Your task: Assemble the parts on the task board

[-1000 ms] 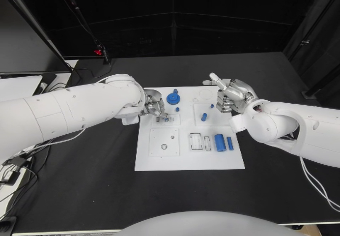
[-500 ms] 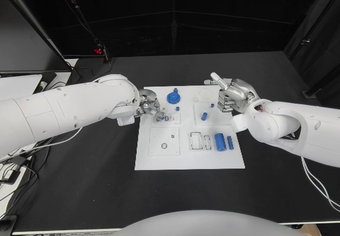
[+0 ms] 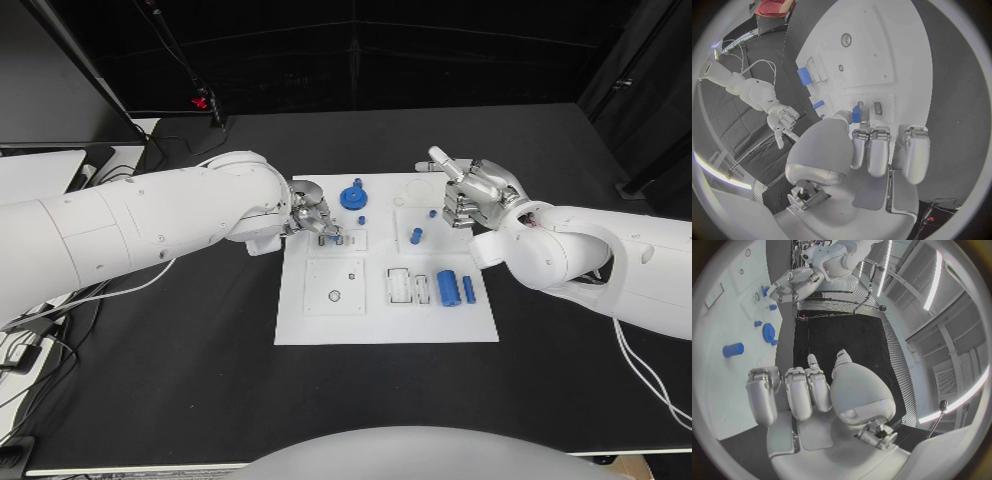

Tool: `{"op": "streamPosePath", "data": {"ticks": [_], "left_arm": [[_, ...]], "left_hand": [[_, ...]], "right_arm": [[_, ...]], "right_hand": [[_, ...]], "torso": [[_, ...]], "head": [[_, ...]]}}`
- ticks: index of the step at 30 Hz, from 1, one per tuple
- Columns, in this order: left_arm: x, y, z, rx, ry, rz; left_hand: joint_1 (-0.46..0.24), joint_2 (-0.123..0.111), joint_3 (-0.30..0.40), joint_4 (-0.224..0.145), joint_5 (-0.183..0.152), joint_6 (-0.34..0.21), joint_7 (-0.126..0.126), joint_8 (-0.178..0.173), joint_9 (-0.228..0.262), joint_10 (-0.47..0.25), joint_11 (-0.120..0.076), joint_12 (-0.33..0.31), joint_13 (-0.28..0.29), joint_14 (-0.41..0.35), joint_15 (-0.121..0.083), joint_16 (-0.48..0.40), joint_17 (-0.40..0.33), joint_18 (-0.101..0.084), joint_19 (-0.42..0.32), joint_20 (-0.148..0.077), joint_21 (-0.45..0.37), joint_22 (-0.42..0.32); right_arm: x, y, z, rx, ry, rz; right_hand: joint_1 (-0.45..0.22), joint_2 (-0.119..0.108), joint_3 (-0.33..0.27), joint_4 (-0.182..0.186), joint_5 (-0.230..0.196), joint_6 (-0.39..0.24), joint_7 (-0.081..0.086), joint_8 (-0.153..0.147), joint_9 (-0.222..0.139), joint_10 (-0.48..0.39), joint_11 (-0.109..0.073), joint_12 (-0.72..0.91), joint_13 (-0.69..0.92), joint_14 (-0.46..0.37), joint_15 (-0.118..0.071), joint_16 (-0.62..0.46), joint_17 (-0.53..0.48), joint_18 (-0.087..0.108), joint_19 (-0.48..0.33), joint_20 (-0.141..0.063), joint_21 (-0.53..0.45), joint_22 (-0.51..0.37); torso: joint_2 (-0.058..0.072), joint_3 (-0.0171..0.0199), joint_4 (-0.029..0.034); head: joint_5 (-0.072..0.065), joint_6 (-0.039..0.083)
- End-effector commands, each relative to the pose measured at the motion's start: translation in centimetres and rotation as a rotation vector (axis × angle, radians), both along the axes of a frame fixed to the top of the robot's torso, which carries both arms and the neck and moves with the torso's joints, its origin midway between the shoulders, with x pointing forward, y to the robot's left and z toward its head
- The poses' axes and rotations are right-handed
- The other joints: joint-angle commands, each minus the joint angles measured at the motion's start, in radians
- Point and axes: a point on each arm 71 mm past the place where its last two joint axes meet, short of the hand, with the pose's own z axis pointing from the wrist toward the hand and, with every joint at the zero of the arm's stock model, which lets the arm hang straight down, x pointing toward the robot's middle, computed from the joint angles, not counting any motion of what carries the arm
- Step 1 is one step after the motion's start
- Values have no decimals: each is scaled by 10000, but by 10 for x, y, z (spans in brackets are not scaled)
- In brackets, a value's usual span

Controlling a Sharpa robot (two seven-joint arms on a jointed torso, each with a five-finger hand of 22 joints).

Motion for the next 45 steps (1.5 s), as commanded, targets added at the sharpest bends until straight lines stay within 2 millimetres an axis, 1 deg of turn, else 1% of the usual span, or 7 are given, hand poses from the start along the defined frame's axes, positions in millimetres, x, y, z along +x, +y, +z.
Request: {"op": "streamPosePath", "data": {"ticks": [1, 6, 8, 23, 32, 45], "left_arm": [[2, 0, 1, 30, -50, 275], [2, -2, 0, 189, -109, 284], [2, -3, 0, 272, -127, 261], [3, -2, -1, 705, -378, 381], [2, -3, -2, 827, -370, 390], [0, -11, -4, 959, -230, 212]], "left_hand": [[-27, -10, 174, -125, -39, 98, -60, -1, 0, 1078, 8, -54, 2612, 1028, -1, 8, 2634, -65, 1061, -6, 31, 2634], [-19, -39, 220, -140, -51, 84, -69, -15, 14, 1078, 2, -54, 2612, 1028, -1, 8, 2634, -65, 1061, -5, 31, 2634], [5, -83, 265, -152, -59, 79, -76, -20, 33, 1078, -3, -54, 2612, 1028, -5, 8, 2634, -65, 1061, -6, 31, 2634], [19, -151, 325, -146, -74, 67, -73, -32, 61, 1078, -5, -54, 2612, 1028, -9, 8, 2634, -65, 1061, -7, 31, 2634], [12, -166, 339, -139, -81, 58, -69, -41, 67, 1078, -3, -54, 2612, 1028, -9, 8, 2634, -65, 1061, -8, 31, 2634], [-17, -170, 361, -125, -100, 58, -60, -49, 76, 1078, 2, -54, 2612, 1028, -7, 8, 2634, -65, 1061, -8, 31, 2634]], "right_arm": [[-1, 1, 1, 51, -71, 67], [-1, 1, 1, 54, -71, 74], [-1, 2, 1, 55, -73, 75], [-1, 2, 2, 60, -69, 87], [-1, 2, 2, 63, -63, 96], [-1, 2, 1, 65, -48, 113]], "right_hand": [[67, 58, 27, 9, -2, -80, 256, 60, 17, 1023, 11, 25, 2628, 1056, 3, 24, 2635, -70, 1058, 57, 33, 2635], [67, 58, 27, 9, -2, -80, 256, 60, 17, 1023, 11, 25, 2628, 1056, 3, 24, 2635, -70, 1058, 57, 33, 2635], [67, 58, 27, 9, -2, -80, 256, 60, 17, 1023, 11, 25, 2628, 1056, 3, 24, 2635, -70, 1058, 57, 33, 2635], [61, 60, 21, 16, -13, -76, 256, 80, 21, 1023, 12, 25, 2628, 1056, 3, 24, 2635, -70, 1058, 55, 33, 2635], [54, 65, 17, 21, -23, -76, 256, 91, 22, 1023, 12, 25, 2628, 1056, 2, 24, 2635, -70, 1058, 54, 33, 2635], [43, 73, 12, 28, -33, -79, 256, 104, 24, 1023, 12, 25, 2628, 1056, 1, 24, 2635, -70, 1058, 54, 33, 2635]], "torso": [[-5, 0, -9], [-4, 4, 0], [-5, 4, -1], [-9, 5, 4], [-6, -3, -2], [-5, 0, -2]], "head": [[5, -11], [-12, -22], [-17, -26], [-24, -56], [-12, -71], [-14, -89]]}}
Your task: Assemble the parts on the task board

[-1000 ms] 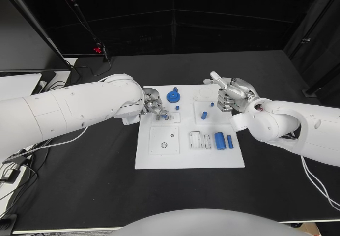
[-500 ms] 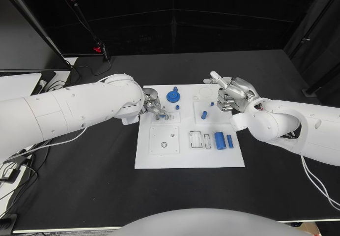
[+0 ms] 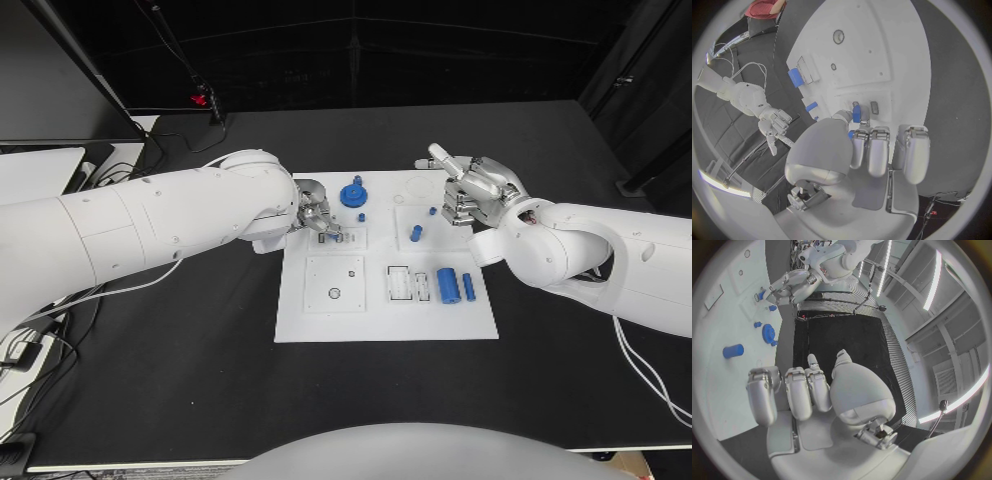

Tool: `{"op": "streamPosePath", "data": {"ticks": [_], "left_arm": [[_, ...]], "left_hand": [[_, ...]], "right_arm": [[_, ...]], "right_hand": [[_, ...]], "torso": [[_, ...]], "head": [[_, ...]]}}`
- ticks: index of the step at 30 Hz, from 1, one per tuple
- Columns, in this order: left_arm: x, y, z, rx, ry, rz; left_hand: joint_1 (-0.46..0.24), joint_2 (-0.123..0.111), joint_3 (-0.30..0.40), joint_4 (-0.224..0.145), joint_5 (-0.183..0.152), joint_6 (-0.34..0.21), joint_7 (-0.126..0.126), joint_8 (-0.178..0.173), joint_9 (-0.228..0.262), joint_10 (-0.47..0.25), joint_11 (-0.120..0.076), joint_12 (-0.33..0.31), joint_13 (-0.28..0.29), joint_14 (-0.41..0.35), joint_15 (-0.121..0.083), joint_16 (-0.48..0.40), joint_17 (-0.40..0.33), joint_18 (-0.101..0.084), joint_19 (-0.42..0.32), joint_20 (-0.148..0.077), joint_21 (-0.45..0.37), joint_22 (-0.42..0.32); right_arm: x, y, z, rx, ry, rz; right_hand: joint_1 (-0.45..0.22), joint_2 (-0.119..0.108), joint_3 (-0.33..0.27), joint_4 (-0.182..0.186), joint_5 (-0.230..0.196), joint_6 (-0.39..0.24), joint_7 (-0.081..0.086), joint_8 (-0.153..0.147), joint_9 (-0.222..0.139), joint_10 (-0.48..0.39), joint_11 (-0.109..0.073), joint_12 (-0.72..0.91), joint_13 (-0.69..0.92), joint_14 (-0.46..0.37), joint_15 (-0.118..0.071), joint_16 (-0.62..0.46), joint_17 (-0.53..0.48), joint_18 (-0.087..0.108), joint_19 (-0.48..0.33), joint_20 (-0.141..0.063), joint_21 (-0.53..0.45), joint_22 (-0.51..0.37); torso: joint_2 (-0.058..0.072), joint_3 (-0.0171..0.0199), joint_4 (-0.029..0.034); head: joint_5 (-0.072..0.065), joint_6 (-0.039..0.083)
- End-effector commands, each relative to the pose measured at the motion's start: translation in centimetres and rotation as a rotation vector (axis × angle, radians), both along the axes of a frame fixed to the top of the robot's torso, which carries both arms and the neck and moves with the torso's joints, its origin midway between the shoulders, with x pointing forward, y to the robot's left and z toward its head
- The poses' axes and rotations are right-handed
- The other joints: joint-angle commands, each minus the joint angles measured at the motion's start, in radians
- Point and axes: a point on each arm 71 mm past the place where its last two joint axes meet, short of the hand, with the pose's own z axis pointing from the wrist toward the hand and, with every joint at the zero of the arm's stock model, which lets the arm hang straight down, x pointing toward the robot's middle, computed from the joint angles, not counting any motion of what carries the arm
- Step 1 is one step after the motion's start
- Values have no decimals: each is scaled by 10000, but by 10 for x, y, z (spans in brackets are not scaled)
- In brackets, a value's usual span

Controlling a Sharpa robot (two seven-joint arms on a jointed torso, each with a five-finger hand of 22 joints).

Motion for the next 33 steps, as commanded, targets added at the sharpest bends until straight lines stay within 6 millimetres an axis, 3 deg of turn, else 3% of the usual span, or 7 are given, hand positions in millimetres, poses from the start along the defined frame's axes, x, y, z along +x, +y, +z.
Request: {"op": "streamPosePath", "data": {"ticks": [1, 33], "left_arm": [[0, -1, 0, 188, 44, -34], [1, -1, -2, 430, 219, -18]], "left_hand": [[55, 11, 107, -61, -1, 57, -61, 25, 2, 1081, 0, -49, 2616, 1028, -7, 8, 2635, -65, 1061, -8, 31, 2634], [-10, 9, 158, -59, -46, 41, -49, -2, 21, 1081, 10, -49, 2616, 1028, 0, 8, 2635, -65, 1061, -6, 31, 2634]], "right_arm": [[0, 1, 1, 50, -49, 81], [-1, 0, 1, 47, -32, 81]], "right_hand": [[43, 73, 12, 29, -33, -79, 256, 55, 14, 1023, 12, 25, 2628, 1057, 1, 25, 2635, -71, 1058, 53, 33, 2635], [16, 86, 0, 38, -48, -89, 255, 76, 17, 1023, 11, 25, 2628, 1057, 0, 25, 2635, -71, 1058, 52, 33, 2635]], "torso": [[4, 0, -4], [2, 1, -6]], "head": [[-12, -8], [-17, -75]]}}
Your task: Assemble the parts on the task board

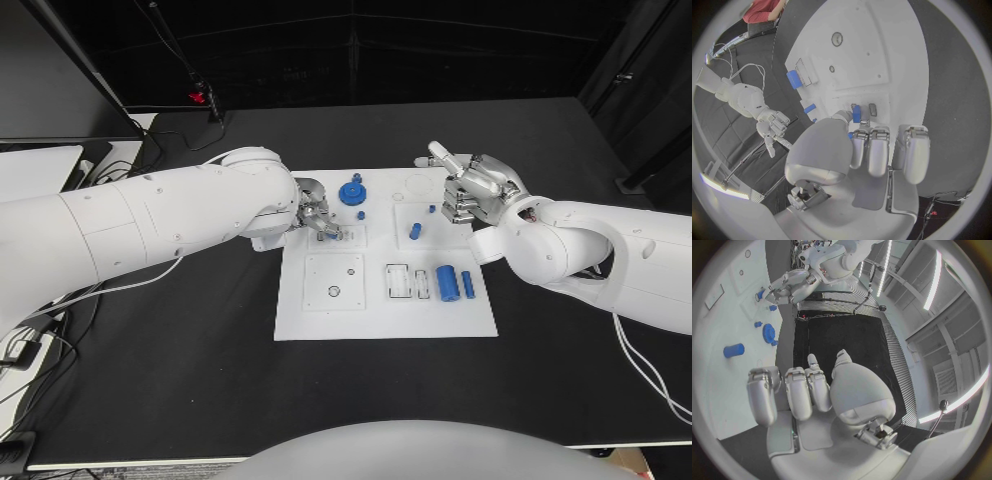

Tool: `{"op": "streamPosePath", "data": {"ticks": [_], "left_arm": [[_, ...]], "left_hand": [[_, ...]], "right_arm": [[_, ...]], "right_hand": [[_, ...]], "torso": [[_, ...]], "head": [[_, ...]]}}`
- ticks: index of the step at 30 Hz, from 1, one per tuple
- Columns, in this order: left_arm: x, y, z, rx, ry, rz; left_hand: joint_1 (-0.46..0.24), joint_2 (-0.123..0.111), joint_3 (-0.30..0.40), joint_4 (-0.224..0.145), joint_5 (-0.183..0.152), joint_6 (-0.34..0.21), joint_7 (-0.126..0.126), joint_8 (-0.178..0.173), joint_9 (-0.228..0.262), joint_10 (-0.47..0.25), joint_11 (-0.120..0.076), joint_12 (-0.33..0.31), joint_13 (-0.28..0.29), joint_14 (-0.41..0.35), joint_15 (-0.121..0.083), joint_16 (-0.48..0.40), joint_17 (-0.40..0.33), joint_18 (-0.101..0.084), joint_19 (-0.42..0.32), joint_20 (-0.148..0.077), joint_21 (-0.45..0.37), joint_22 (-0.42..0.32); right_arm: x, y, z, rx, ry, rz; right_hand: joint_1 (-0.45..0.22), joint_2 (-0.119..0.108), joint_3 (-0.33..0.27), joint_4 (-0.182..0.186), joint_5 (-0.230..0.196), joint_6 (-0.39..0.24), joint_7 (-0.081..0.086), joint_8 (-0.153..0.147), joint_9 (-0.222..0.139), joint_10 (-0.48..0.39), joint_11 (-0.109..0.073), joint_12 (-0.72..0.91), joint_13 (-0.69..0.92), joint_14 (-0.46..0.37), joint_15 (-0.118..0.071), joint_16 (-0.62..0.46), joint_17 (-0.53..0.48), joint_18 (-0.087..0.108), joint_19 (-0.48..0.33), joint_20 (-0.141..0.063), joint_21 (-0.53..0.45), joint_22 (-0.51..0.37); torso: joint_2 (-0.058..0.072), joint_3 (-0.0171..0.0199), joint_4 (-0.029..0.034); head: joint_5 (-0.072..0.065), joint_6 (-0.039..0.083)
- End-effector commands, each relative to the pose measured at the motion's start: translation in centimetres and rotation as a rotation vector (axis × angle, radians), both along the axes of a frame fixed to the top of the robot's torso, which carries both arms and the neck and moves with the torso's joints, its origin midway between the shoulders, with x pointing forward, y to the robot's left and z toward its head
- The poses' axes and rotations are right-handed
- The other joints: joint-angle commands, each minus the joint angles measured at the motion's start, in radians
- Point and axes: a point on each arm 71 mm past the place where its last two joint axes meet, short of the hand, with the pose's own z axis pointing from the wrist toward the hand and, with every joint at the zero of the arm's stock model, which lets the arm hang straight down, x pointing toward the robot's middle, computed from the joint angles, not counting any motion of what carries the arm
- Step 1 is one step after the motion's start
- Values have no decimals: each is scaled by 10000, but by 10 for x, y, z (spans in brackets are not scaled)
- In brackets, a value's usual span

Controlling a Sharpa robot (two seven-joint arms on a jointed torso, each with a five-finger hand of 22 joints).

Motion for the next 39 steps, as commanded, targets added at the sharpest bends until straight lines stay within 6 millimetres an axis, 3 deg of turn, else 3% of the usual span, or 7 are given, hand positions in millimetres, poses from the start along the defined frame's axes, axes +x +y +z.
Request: {"op": "streamPosePath", "data": {"ticks": [1, 39], "left_arm": [[0, 0, 0, 168, 65, -12], [0, -8, -3, 342, 275, -233]], "left_hand": [[22, 49, 111, -61, -3, 38, -48, 28, 11, 1096, -3, -51, 2610, 1028, 1, 8, 2635, -65, 1061, -6, 31, 2635], [-57, 48, 189, -64, -69, 13, -36, -16, 33, 1096, 9, -51, 2610, 1028, 11, 8, 2635, -65, 1061, 1, 31, 2635]], "right_arm": [[-1, 1, 1, 54, -52, 86], [0, 2, 1, 47, -44, 80]], "right_hand": [[16, 86, 0, 39, -48, -89, 255, 37, 9, 1023, 11, 25, 2628, 1057, 0, 25, 2627, -70, 1058, 52, 33, 2635], [-32, 131, -14, 45, -31, -105, 255, 80, 13, 1023, 11, 25, 2628, 1057, -2, 25, 2627, -70, 1058, 49, 33, 2635]], "torso": [[0, 2, -3], [-1, 2, -2]], "head": [[5, -12], [-61, -82]]}}
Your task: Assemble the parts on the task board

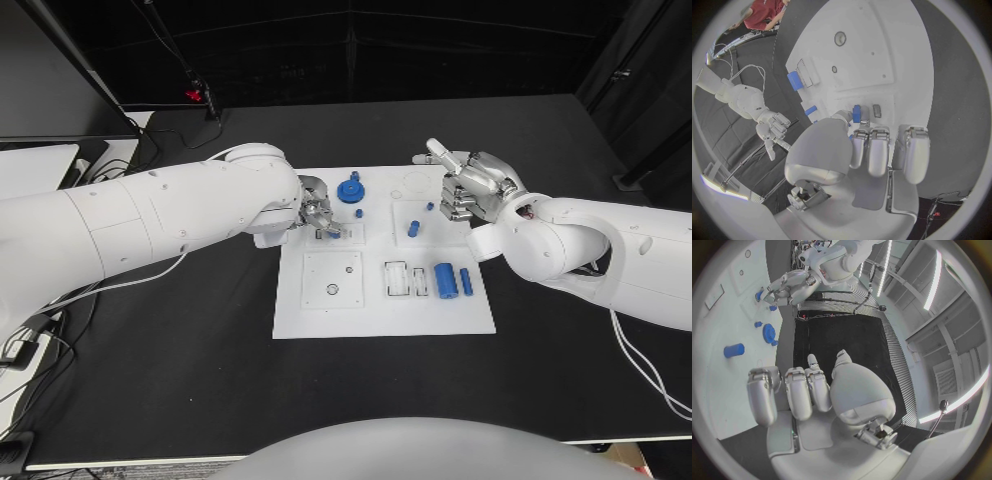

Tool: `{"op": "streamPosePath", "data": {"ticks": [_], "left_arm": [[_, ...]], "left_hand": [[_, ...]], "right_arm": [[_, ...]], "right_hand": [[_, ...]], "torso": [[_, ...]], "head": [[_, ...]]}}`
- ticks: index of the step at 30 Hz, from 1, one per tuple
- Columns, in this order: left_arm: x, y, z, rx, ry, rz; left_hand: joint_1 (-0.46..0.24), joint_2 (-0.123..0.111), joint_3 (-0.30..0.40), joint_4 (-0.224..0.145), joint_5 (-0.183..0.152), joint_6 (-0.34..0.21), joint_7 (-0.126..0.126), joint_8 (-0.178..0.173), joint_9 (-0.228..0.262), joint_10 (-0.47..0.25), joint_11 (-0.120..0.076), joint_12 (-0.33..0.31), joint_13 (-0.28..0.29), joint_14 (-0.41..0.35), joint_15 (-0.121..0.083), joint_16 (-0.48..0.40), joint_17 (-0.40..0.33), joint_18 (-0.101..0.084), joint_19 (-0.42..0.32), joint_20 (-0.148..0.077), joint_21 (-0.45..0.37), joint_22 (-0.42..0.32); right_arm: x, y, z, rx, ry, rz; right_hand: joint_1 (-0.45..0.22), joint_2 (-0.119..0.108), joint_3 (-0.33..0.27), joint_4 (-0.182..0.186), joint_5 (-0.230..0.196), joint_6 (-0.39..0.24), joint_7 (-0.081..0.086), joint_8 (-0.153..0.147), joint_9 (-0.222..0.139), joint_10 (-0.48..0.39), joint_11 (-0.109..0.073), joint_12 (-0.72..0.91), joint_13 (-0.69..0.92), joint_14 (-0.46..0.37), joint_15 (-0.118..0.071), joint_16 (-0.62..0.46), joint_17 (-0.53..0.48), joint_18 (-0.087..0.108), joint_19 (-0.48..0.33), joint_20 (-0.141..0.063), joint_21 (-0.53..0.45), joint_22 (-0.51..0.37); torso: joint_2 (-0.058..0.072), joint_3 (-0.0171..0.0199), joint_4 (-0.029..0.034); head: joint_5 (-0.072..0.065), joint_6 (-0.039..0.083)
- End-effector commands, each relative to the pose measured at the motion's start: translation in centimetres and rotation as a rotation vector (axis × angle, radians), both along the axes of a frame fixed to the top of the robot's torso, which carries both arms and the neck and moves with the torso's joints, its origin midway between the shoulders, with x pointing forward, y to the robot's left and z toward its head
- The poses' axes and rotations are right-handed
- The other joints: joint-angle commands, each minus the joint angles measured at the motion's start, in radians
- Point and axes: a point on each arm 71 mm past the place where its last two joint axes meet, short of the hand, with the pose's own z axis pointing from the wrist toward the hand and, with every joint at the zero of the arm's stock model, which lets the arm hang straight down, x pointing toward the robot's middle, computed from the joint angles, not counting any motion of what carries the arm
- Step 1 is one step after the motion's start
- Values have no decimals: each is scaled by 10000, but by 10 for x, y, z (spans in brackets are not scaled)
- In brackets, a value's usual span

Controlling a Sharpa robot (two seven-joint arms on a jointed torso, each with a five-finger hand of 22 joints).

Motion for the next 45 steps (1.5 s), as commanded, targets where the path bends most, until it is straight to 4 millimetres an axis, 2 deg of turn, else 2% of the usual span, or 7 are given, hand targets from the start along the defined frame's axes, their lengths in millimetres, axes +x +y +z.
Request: {"op": "streamPosePath", "data": {"ticks": [1, 10, 21, 27, 34, 39, 45], "left_arm": [[-1, 0, -3, 214, 124, -17], [0, 2, -4, 324, 26, 195], [-1, 2, -5, 405, 228, -58], [-1, 2, -6, 403, 276, -131], [-1, 1, -6, 333, 218, -124], [-1, 0, -6, 313, 188, -104], [-1, 0, -6, 292, 152, -75]], "left_hand": [[-26, 80, 119, -44, -35, 7, -36, 14, -2, 1097, 9, -51, 2612, 1028, 12, 8, 2635, -65, 1061, 1, 31, 2635], [-501, -11, 138, -30, -283, -9, 2, -100, 57, 1097, 44, -51, 2612, 1028, 54, 8, 2635, -65, 1061, 33, 31, 2635], [-541, -6, 156, -39, -315, -21, -4, -120, 64, 1097, 44, -51, 2612, 1028, 56, 8, 2635, -65, 1061, 38, 31, 2635], [-972, -223, 48, -38, -412, -54, 16, -225, 102, 1097, 59, -51, 2612, 1028, 81, 8, 2635, -65, 1061, 64, 31, 2635], [-2120, -491, -484, -32, -973, -105, 95, -489, 18, 1097, 134, -51, 2612, 1028, 138, 8, 2635, -65, 1061, 109, 31, 2635], [-2471, -657, -746, -40, -1214, -166, 136, -592, -12, 1097, 171, -51, 2612, 1028, 166, 8, 2635, -65, 1061, 136, 31, 2635], [-2677, -749, -933, -43, -1413, -246, 178, -698, -62, 1097, 207, -51, 2612, 1028, 200, 8, 2635, -65, 1061, 163, 31, 2635]], "right_arm": [[0, 2, 1, 51, -53, 80], [0, 1, 1, 54, -55, 84], [0, 2, 1, 57, -61, 90], [0, 2, 1, 57, -66, 85], [-1, 2, 1, 57, -68, 80], [-1, 1, 2, 49, -68, 62], [-1, 1, 2, 44, -62, 53]], "right_hand": [[8, 91, -14, 45, -31, -70, 219, 25, 16, 1023, 11, 24, 2626, 1057, -2, 25, 2630, -71, 1058, 49, 33, 2635], [8, 91, -14, 45, -31, -70, 219, 25, 16, 1023, 11, 24, 2626, 1057, -2, 25, 2630, -71, 1058, 49, 33, 2635], [-8, 103, -20, 46, -25, -74, 219, 38, 17, 1023, 11, 24, 2626, 1057, -2, 25, 2630, -71, 1058, 48, 33, 2635], [-8, 103, -20, 46, -25, -74, 219, 38, 17, 1023, 11, 24, 2626, 1057, -2, 25, 2630, -71, 1058, 48, 33, 2635], [-8, 103, -20, 46, -25, -74, 219, 38, 17, 1023, 11, 24, 2626, 1057, -2, 25, 2630, -71, 1058, 48, 33, 2635], [-8, 103, -20, 46, -25, -74, 219, 38, 17, 1023, 11, 24, 2626, 1057, -2, 25, 2630, -71, 1058, 48, 33, 2635], [-10, 106, -21, 45, -23, -75, 219, 41, 17, 1023, 11, 24, 2626, 1057, -2, 25, 2630, -71, 1058, 48, 33, 2635]], "torso": [[-2, 4, -1], [0, 2, 2], [-3, 0, -4], [-2, 4, -6], [-4, 1, -9], [3, 1, 0], [3, 3, 1]], "head": [[7, -18], [-7, -30], [-7, -77], [-7, -61], [-22, -58], [-35, -61], [-31, -71]]}}
